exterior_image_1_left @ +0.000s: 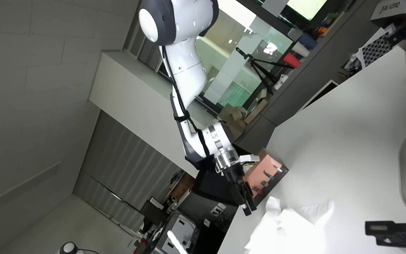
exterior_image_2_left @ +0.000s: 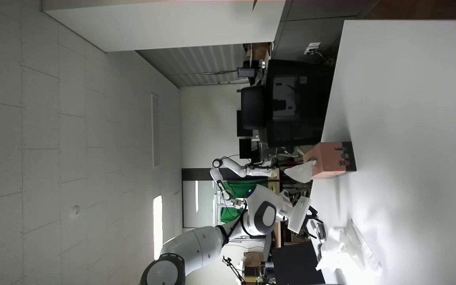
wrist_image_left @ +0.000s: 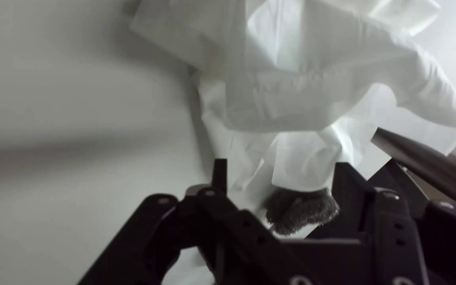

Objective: Pull out one tissue square from the pink box

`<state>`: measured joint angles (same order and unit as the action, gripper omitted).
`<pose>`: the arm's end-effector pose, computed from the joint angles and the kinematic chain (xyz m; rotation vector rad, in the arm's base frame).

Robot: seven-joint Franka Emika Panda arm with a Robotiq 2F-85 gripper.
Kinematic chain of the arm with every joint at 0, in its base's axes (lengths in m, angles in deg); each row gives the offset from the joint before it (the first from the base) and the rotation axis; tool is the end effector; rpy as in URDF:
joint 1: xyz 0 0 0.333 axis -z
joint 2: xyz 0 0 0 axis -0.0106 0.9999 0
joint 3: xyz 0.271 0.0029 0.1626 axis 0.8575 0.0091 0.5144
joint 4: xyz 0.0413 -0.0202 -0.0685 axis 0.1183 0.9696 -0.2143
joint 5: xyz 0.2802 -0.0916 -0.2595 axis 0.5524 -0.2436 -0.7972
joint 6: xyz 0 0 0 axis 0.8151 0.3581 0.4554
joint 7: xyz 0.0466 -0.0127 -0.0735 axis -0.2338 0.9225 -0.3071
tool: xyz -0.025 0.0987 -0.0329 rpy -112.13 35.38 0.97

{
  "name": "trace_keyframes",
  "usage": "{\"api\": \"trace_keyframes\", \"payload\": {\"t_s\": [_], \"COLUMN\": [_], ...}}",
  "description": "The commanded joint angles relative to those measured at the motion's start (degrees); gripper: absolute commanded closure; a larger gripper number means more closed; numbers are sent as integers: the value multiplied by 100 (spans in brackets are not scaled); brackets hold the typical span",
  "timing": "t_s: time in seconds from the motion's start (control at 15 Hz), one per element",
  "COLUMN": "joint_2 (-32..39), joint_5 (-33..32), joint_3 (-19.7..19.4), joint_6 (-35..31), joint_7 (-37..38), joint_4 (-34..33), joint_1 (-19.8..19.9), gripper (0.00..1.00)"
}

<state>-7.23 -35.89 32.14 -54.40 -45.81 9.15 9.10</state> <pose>0.6485 0.0934 0.0885 -2.3344 -0.9822 -0.2225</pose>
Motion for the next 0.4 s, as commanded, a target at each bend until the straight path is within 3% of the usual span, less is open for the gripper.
{"api": "trace_keyframes", "payload": {"t_s": [0.0,0.13,0.2,0.33], "joint_2": [-550,-717,-450,-572], "joint_5": [-45,-203,-98,-159], "joint_3": [52,-125,53,10], "joint_6": [-75,-63,-45,-47], "joint_7": [257,534,184,308], "joint_4": [169,169,3,31], "joint_1": [82,-46,80,58], "gripper": [1,0,4,0]}}
